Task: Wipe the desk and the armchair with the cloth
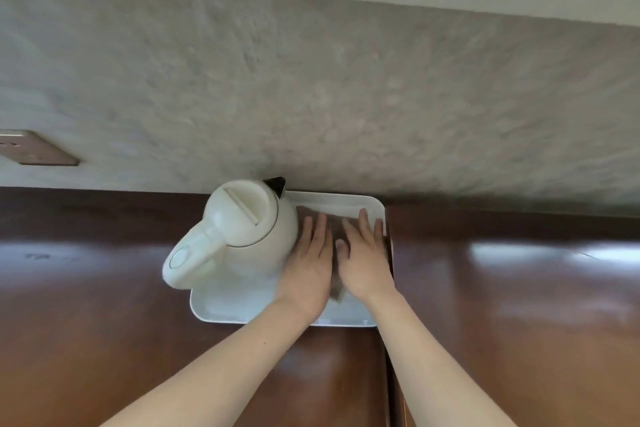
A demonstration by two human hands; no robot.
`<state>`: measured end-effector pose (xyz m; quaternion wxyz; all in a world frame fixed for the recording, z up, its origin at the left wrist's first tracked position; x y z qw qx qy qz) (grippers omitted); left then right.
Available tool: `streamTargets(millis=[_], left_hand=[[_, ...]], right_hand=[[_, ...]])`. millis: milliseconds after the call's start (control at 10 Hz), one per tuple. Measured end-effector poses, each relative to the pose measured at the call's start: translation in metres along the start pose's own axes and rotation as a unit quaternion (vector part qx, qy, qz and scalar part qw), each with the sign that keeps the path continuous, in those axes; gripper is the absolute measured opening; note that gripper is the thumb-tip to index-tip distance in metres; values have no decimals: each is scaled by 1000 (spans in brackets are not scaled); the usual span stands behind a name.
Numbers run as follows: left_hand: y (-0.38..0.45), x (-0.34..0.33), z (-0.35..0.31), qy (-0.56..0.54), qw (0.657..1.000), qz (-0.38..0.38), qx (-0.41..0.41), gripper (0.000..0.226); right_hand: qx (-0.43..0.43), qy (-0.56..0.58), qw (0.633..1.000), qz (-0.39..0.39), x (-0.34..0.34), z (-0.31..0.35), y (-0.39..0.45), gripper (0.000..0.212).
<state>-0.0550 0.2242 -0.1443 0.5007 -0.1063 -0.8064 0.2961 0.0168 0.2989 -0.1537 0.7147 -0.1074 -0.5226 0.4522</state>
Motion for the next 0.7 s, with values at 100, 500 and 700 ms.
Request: streamTargets(millis=[100, 500, 700], left_hand=[[1, -23, 4, 66, 995, 67, 24, 86], [5, -35, 11, 70, 994, 88, 12, 102], [-51, -9, -1, 57, 998, 17, -23, 97]], right_hand=[[4, 38, 998, 50, -13, -2, 6, 49], [-9, 80, 992, 97, -3, 0, 13, 60], [86, 115, 989, 40, 31, 17, -50, 53]])
Point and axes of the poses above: each hand's wrist, its own y-axis towards the middle knuckle, its own x-axis out of the back of the hand, z = x × y, the point moved 7 cm from there along y, towards the middle knuckle, and after that the axes turned 14 degrees about z, right-handed, at the moved point
